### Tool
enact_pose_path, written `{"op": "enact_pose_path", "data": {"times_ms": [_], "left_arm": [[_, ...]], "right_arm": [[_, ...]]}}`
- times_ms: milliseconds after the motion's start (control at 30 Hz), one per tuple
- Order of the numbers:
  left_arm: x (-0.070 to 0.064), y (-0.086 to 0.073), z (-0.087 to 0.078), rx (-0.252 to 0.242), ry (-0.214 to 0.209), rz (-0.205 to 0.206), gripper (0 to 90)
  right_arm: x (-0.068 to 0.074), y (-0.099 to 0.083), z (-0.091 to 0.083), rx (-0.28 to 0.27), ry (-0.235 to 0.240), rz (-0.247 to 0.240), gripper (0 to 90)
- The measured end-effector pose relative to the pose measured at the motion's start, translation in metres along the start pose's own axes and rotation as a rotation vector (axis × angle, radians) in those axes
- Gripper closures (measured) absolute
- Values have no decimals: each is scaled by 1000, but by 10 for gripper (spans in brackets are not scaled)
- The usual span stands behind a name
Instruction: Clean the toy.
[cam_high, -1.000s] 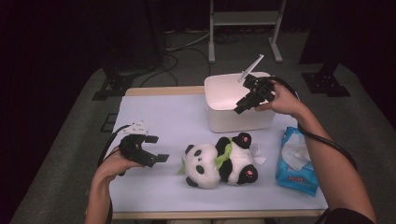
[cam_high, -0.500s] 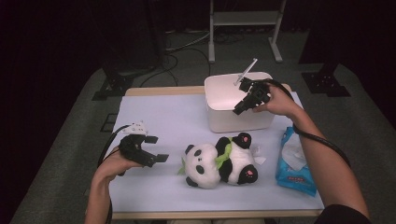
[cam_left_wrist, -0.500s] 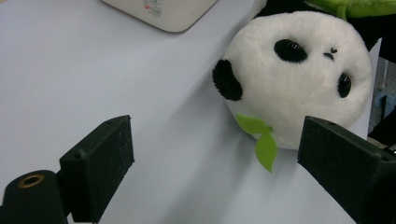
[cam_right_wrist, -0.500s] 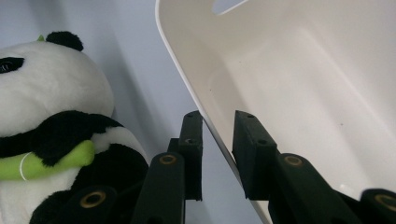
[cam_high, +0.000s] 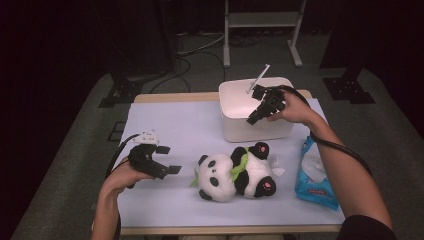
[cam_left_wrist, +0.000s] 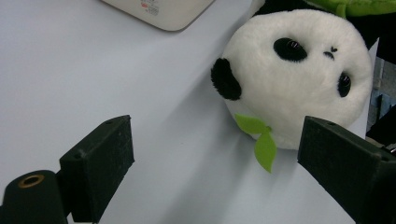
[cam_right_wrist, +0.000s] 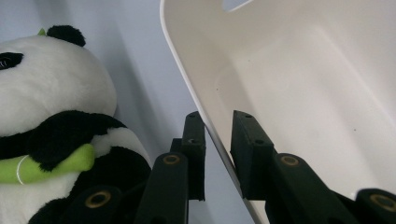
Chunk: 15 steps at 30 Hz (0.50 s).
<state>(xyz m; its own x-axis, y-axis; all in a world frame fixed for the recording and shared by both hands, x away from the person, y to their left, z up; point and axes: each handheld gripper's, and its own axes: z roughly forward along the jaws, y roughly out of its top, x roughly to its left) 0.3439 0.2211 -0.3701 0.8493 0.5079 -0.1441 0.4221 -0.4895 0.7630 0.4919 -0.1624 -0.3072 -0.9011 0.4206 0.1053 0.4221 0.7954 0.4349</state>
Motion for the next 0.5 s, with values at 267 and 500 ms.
{"op": "enact_pose_path", "data": {"times_ms": [267,500], "left_arm": [[1,-1,1,3,-2,-6,97],[1,-1,-1,-1,2,-4,97]], "right_arm": [[1,2,2,-8,39,2,775],[11,8,5,-1,42,-21,799]]}}
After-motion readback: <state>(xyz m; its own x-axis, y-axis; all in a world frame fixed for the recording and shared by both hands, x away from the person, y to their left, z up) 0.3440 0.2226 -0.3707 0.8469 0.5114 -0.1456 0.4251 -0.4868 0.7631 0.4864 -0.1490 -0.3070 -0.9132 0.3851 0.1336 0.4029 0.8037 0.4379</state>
